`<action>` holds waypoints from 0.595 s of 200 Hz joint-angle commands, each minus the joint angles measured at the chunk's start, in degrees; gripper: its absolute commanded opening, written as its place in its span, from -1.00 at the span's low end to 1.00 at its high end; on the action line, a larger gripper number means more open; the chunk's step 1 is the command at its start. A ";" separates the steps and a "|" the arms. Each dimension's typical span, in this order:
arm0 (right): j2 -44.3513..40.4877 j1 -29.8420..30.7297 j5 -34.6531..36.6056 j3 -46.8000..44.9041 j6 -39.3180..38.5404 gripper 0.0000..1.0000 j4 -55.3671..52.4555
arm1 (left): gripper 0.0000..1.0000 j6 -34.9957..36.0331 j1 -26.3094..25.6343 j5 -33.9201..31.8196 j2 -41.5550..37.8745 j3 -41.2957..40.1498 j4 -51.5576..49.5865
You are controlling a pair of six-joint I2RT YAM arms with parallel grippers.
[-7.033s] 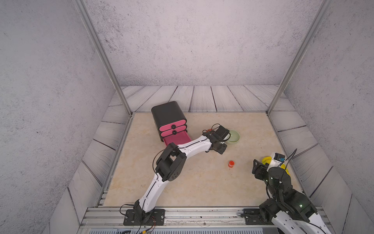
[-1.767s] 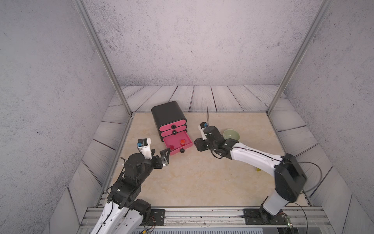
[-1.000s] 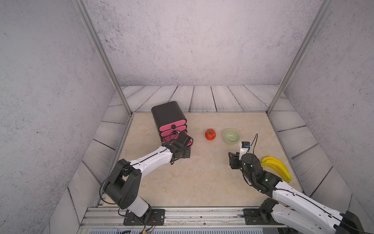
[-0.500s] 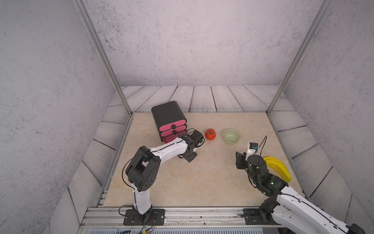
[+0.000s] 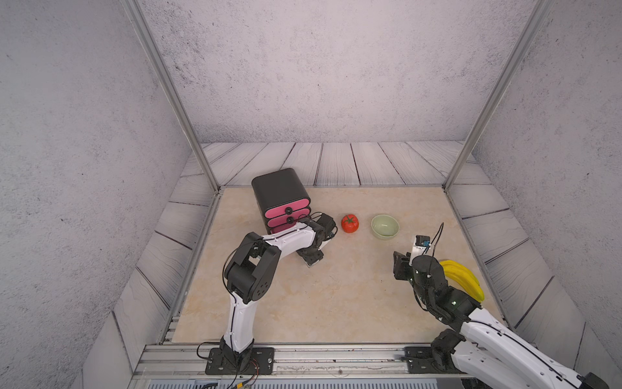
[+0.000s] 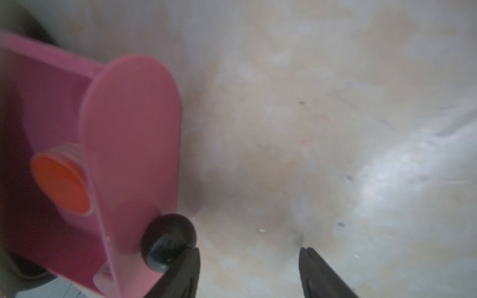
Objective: Put the paint cans in the drawer according to color
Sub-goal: Close the drawer in the storage box.
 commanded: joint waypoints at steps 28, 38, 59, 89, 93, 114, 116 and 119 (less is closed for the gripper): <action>1.20 -0.10 0.43 2.41 -0.19 -0.05 -2.45 | 0.18 4.00 1.52 -13.94 2.04 1.22 9.75; 1.29 -0.15 0.41 2.72 -0.19 -0.04 -2.97 | 0.19 4.27 2.19 -13.84 2.74 2.11 10.40; 0.95 -0.21 0.72 3.44 -0.28 -0.05 -4.27 | 0.18 4.39 3.64 -13.26 4.96 4.48 10.13; -0.24 -0.21 1.27 4.02 -0.89 -0.05 -6.09 | 0.12 5.15 5.25 -13.63 6.79 5.26 12.11; -0.36 -0.21 1.35 4.15 -0.97 -0.05 -6.19 | 0.11 5.33 5.41 -13.76 6.84 5.26 12.58; -0.73 -0.24 1.30 4.44 -1.24 -0.05 -7.04 | 0.09 6.92 5.62 -15.21 7.11 4.91 15.57; -0.73 -0.24 1.33 4.45 -1.24 -0.05 -7.15 | 0.09 7.06 5.62 -15.38 7.14 4.97 15.81; -0.73 -0.30 1.30 4.50 -1.24 -0.05 -7.21 | 0.09 7.20 5.60 -15.57 7.13 4.99 16.21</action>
